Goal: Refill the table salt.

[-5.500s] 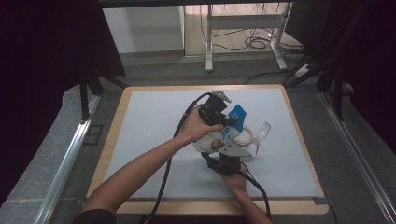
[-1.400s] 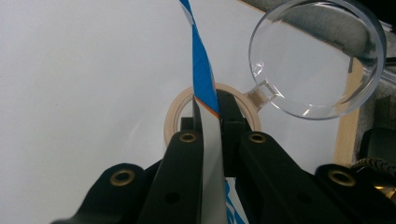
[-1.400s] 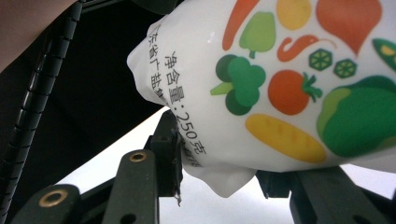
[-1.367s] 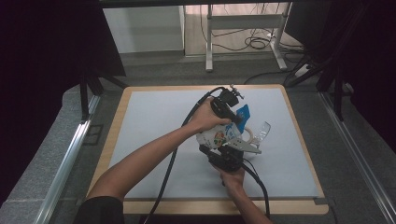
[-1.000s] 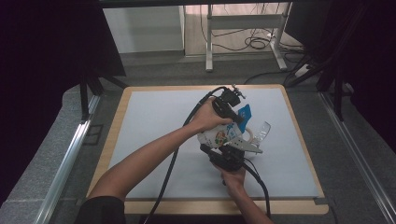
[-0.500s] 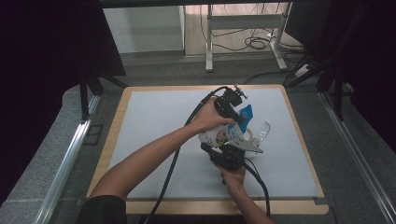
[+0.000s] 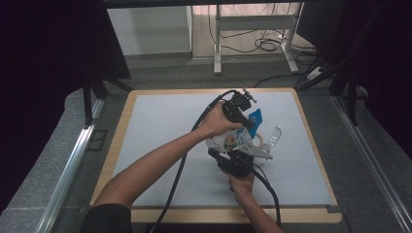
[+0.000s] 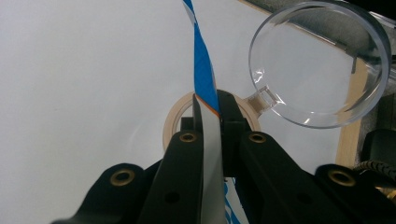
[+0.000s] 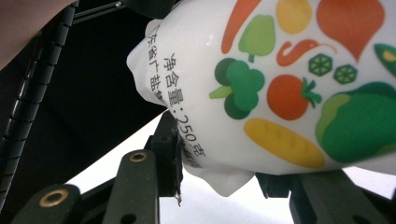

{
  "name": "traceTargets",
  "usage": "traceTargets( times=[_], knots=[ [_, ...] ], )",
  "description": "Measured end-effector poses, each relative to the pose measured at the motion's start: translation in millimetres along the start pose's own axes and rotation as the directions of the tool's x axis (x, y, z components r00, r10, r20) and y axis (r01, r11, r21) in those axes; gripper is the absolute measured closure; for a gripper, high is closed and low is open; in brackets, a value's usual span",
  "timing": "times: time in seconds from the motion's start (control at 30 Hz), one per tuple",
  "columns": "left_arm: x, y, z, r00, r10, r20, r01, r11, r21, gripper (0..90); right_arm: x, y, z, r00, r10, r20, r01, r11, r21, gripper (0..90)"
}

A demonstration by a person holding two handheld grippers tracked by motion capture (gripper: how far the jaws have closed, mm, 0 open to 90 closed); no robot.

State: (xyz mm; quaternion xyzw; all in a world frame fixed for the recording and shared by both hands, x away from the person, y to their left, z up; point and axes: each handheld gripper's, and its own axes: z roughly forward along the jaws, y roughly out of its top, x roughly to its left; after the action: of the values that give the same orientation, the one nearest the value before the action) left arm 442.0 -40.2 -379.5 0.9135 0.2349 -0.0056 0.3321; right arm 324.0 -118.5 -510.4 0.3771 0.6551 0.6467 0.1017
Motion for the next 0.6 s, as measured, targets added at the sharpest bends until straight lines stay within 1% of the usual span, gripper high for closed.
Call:
traceTargets(
  times=[0.17, 0.6],
  knots=[
    [0.2, -0.1, 1.2, 1.0000, -0.003, 0.003, 0.003, 1.0000, -0.001, 89.7, -1.0, -0.5, 0.6, 1.0000, -0.003, 0.006, 0.003, 1.000, 0.001, 58.4],
    [1.6, -0.9, 0.8, 1.0000, 0.005, 0.008, -0.005, 1.0000, 0.006, 89.7, 0.1, -1.2, 2.1, 0.9999, -0.003, 0.011, 0.003, 1.000, 0.002, 58.5]
  ],
)
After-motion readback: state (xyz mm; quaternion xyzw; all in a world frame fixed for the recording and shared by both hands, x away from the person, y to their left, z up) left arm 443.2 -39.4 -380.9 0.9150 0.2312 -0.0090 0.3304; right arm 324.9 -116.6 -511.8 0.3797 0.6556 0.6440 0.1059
